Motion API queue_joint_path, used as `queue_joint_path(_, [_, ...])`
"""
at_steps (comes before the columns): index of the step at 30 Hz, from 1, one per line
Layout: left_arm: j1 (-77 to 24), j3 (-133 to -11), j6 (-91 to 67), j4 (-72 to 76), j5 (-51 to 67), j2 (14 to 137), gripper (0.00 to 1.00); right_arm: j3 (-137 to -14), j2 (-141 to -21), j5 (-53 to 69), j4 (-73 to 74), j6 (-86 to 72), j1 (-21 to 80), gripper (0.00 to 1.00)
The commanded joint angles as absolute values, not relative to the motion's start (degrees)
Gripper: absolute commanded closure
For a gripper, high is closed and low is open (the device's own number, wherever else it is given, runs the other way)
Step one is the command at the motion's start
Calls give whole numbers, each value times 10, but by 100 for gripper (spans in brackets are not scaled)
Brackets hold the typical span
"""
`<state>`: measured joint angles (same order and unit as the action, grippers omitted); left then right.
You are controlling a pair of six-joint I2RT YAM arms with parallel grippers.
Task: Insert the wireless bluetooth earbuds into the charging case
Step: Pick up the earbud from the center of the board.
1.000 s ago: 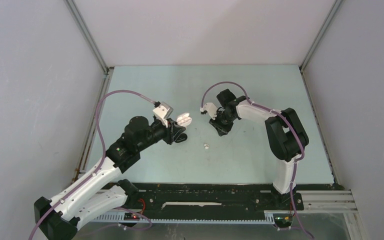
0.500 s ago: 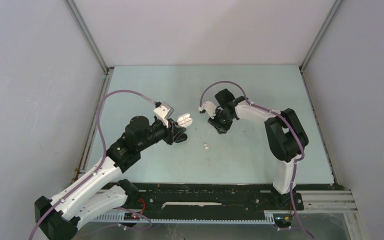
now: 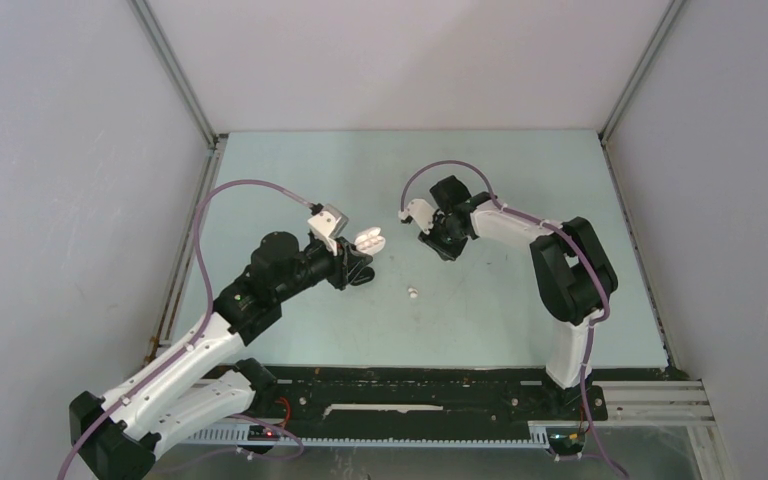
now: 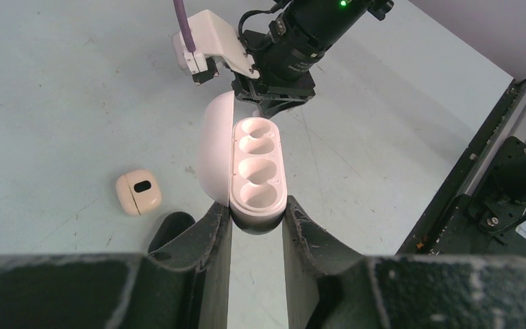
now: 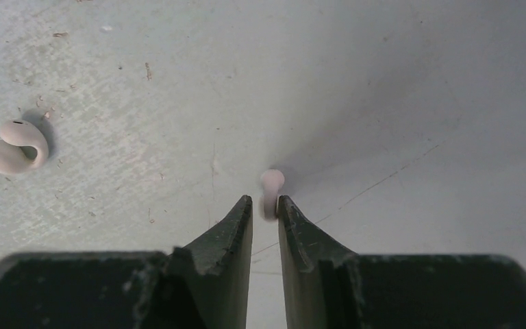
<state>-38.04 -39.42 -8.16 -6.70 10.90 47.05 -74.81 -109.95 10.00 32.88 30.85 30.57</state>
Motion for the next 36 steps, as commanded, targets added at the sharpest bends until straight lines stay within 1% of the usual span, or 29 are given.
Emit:
queue_joint_path(1, [-377, -407, -91, -51, 117, 472, 96, -749, -1070, 81, 315, 312, 306, 79])
queue_joint_path(5, [-377, -408, -91, -52, 118, 473, 96, -749, -1069, 80, 318, 313, 306, 83])
queue_joint_path(15, [-377, -407, -88, -51, 119, 473, 96, -749, -1042, 95, 332, 316, 304, 100])
queue_joint_path(18, [-377, -407, -87, -51, 120, 476, 96, -750, -1002, 123, 356, 324, 299, 100])
queue_joint_path(22, [-377, -408, -87, -51, 126, 483, 96, -750, -917, 221, 414, 360, 286, 100])
queue_joint_path(25, [-377, -411, -82, -54, 143, 488, 100, -750, -833, 330, 502, 415, 281, 100])
queue_joint_path(27, [-377, -411, -78, -52, 160, 490, 100, -750, -786, 371, 538, 431, 283, 100])
queue_joint_path(31, [-377, -405, -77, -36, 214, 494, 100, -749, -721, 416, 582, 431, 300, 100])
queue_joint_path(34, [-380, -404, -72, -28, 255, 505, 100, -750, -689, 444, 575, 416, 321, 100])
queue_joint_path(36, [-384, -403, -61, -20, 305, 513, 100, -751, -680, 446, 565, 402, 338, 100])
